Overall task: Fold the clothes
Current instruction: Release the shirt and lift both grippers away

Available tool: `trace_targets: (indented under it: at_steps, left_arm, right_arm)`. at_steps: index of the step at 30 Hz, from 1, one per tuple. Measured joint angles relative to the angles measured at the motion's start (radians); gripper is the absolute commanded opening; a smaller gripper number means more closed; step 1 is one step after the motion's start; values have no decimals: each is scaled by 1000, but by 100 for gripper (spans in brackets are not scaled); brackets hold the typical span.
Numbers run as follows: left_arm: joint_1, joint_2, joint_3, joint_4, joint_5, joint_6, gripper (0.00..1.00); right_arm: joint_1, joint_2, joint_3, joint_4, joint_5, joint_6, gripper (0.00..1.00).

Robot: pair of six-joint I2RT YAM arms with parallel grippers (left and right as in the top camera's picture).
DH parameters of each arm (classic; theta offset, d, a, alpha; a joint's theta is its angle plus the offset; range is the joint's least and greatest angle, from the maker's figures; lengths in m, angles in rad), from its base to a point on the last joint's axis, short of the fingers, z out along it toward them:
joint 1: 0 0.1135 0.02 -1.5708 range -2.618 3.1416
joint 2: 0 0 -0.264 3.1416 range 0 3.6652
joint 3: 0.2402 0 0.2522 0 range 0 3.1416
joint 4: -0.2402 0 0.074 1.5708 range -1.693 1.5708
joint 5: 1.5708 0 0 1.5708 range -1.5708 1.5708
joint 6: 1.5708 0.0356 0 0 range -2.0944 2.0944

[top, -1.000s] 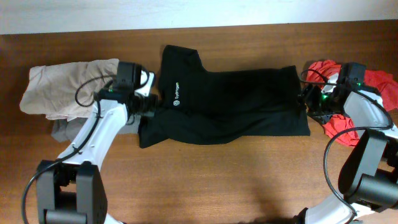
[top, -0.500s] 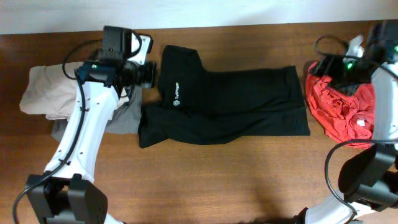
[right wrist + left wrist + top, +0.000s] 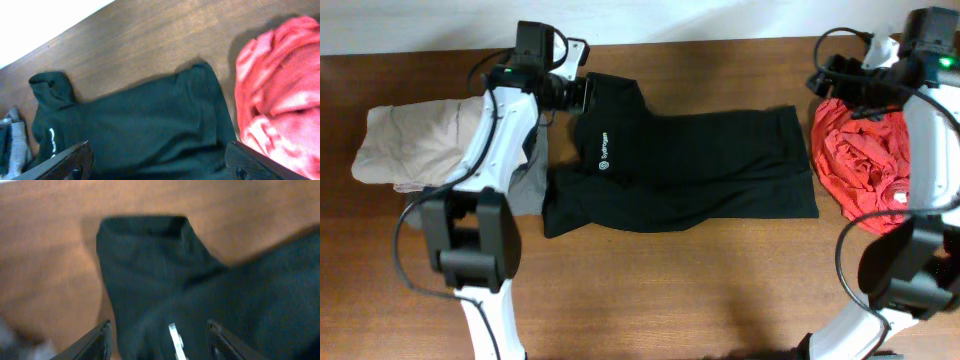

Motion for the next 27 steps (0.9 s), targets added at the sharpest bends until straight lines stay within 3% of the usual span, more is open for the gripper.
trace_targets:
  at_steps: [10, 14, 21, 25, 27]
  left_arm:
    - [0, 180, 19, 275, -16, 10, 59]
    - [0, 239, 19, 387, -37, 10, 55]
    - [4, 307, 21, 473, -84, 10, 54]
    - [5, 335, 21, 502, -94, 8, 48]
    - [5, 341, 27, 510, -90, 5, 41]
  right_arm:
    - [20, 180, 0, 69, 0, -10, 91]
    - [20, 219, 0, 65, 0, -14, 90]
    - [20, 220, 0, 30, 0, -28, 84]
    - [20, 220, 0, -5, 0, -40, 81]
    - [20, 220, 0, -18, 0, -50, 79]
